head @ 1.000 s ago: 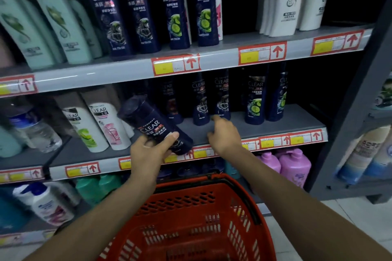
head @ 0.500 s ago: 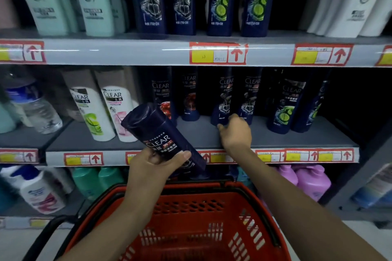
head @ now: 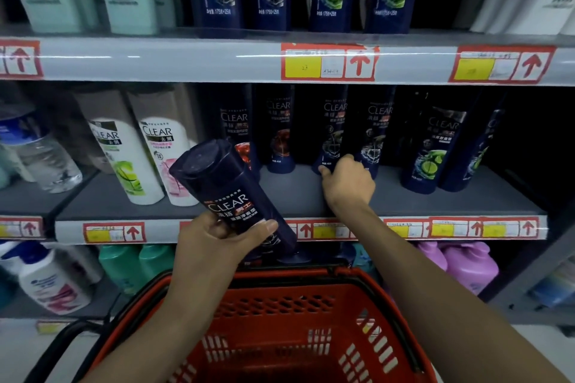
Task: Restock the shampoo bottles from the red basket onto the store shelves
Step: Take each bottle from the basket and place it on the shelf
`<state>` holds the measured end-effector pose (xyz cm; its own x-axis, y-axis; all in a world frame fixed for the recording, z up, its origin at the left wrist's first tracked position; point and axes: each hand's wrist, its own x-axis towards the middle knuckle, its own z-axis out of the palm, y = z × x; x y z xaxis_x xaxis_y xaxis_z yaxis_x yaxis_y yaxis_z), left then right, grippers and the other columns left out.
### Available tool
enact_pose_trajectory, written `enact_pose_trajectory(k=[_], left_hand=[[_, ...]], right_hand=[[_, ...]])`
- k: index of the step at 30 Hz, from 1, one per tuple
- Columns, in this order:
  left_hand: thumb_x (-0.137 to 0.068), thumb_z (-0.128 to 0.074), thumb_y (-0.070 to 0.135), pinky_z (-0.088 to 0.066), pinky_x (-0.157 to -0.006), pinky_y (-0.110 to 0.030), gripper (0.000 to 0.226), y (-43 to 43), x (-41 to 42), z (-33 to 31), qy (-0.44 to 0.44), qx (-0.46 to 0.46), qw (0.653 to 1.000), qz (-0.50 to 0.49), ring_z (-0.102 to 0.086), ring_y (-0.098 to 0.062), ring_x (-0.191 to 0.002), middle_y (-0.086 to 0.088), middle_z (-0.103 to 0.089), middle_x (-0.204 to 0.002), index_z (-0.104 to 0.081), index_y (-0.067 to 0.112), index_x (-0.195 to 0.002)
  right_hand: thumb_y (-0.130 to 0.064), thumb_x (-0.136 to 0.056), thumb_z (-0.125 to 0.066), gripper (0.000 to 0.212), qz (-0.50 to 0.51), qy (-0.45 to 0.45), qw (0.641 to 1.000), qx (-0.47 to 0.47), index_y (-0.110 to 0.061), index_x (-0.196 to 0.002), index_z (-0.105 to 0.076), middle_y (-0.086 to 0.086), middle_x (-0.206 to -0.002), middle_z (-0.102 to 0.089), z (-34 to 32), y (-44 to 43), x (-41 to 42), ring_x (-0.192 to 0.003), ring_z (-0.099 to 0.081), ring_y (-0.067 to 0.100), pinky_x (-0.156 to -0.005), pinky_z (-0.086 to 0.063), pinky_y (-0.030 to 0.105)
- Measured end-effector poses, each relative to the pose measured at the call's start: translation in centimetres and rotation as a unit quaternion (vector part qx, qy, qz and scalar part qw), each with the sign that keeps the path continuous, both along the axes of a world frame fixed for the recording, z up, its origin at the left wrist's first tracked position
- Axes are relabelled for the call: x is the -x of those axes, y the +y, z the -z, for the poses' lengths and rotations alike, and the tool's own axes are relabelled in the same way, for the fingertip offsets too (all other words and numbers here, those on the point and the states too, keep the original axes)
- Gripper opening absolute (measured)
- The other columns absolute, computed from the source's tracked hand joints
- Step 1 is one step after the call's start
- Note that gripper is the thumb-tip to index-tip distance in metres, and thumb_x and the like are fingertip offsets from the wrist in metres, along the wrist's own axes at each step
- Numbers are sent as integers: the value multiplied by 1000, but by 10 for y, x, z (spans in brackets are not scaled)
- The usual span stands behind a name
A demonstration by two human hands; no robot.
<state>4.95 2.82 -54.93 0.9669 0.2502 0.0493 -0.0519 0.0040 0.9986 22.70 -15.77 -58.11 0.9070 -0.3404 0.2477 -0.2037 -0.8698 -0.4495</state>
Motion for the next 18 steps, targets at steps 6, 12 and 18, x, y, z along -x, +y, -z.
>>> enact_pose_trajectory(k=[6, 12, 18], left_hand=[[-73, -88, 6, -48, -59, -3, 29, -3, 1, 1, 5, -9, 1000, -1, -73, 5, -72, 17, -78, -80, -72, 17, -94], [-73, -88, 9, -50, -60, -4, 30, -5, 1, -2, 14, 1, 1000, -2, -75, 1, -77, 14, -79, -84, -72, 20, -96], [-74, -87, 6, -51, -63, -5, 30, -7, 0, -4, 10, 3, 1000, 13, -76, -2, -80, 12, -80, -85, -73, 18, -98]], right_hand=[[-41, -99, -63, 42, 2, 5, 1000, -1, -3, -116, -63, 17, -117, -69, -2, 2, -9, -111, -66, 40, -73, -44, 37], [-42, -98, -65, 40, 8, 2, 1000, -16, -4, -109, -66, 16, -110, -71, -2, 5, -15, -104, -68, 39, -70, -42, 37], [-31, -99, -62, 30, 1, 24, 1000, 10, -4, -112, -65, 17, -112, -69, -1, -1, -5, -106, -66, 40, -70, -42, 37]])
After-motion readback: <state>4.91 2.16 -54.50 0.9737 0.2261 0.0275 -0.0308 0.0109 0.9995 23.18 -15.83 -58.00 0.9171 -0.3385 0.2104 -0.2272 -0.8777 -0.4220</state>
